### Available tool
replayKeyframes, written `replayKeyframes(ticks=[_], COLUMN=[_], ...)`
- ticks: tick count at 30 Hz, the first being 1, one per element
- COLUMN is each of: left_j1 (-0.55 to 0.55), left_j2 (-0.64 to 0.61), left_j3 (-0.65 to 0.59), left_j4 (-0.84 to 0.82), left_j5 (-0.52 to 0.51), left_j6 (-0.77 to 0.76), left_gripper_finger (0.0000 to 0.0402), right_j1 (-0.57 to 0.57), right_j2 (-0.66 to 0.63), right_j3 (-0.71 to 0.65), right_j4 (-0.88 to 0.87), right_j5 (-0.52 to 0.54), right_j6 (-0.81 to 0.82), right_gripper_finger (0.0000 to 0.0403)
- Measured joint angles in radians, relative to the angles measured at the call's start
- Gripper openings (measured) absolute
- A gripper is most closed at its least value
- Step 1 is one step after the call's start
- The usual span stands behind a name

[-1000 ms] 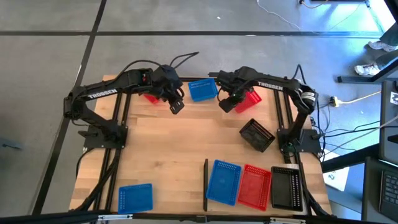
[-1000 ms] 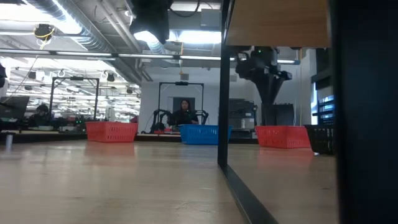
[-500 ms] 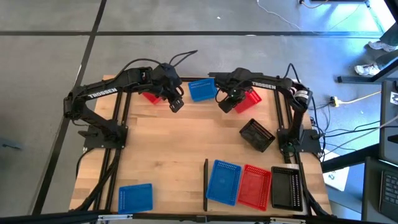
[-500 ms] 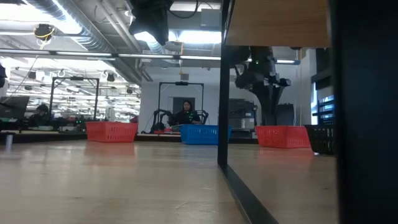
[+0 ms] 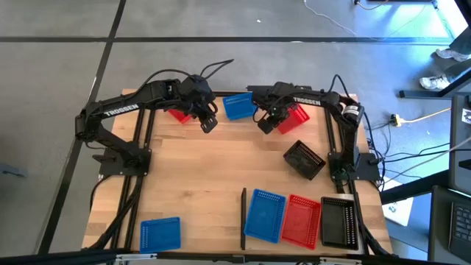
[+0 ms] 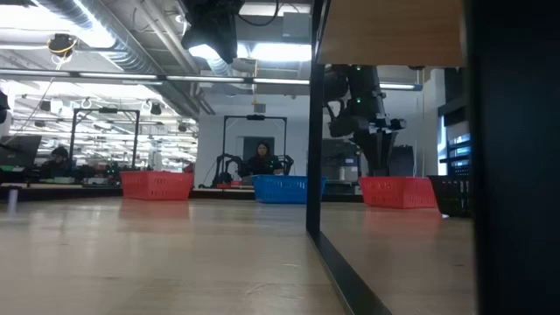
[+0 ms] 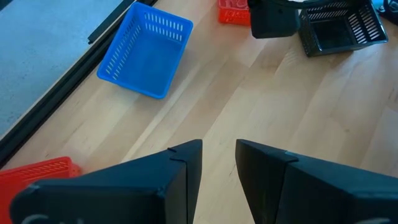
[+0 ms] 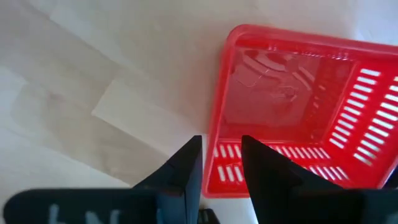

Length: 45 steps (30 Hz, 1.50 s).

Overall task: Stack baskets on shelf by color
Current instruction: Stack the right red bin on top of the red bin on the shelf

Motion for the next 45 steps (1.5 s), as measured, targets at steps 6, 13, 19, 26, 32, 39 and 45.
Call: replayKeyframes(ticks=[6, 13, 19, 26, 32, 39, 45], left_j1=[0.0, 0.0, 0.0, 0.0, -0.001, -0.003, -0.003], left_j2=[0.0, 0.0, 0.0, 0.0, 0.0, 0.0, 0.0], left_j3=[0.0, 0.0, 0.0, 0.0, 0.0, 0.0, 0.0], left_j4=[0.0, 0.0, 0.0, 0.0, 0.0, 0.0, 0.0], left_j5=[0.0, 0.0, 0.0, 0.0, 0.0, 0.0, 0.0], left_j6=[0.0, 0.0, 0.0, -0.001, -0.001, -0.001, -0.001], left_gripper_finger=[0.0089, 0.0089, 0.0089, 0.0089, 0.0089, 0.0089, 0.0089], right_j1=[-0.018, -0.017, -0.018, -0.01, -0.001, 0.0, 0.0], right_j2=[0.0, 0.0, 0.0, 0.0, 0.0, 0.0, -0.001], right_j3=[0.0, 0.0, 0.0, 0.0, 0.0, 0.0, -0.091], right_j4=[0.002, -0.001, -0.044, -0.1, -0.065, -0.017, 0.048], right_j5=[-0.042, -0.044, -0.049, -0.122, -0.087, -0.062, -0.075], right_j6=[0.0, 0.026, 0.161, 0.246, 0.257, 0.258, 0.256], right_gripper_finger=[0.011, 0.011, 0.011, 0.011, 0.011, 0.011, 0.011])
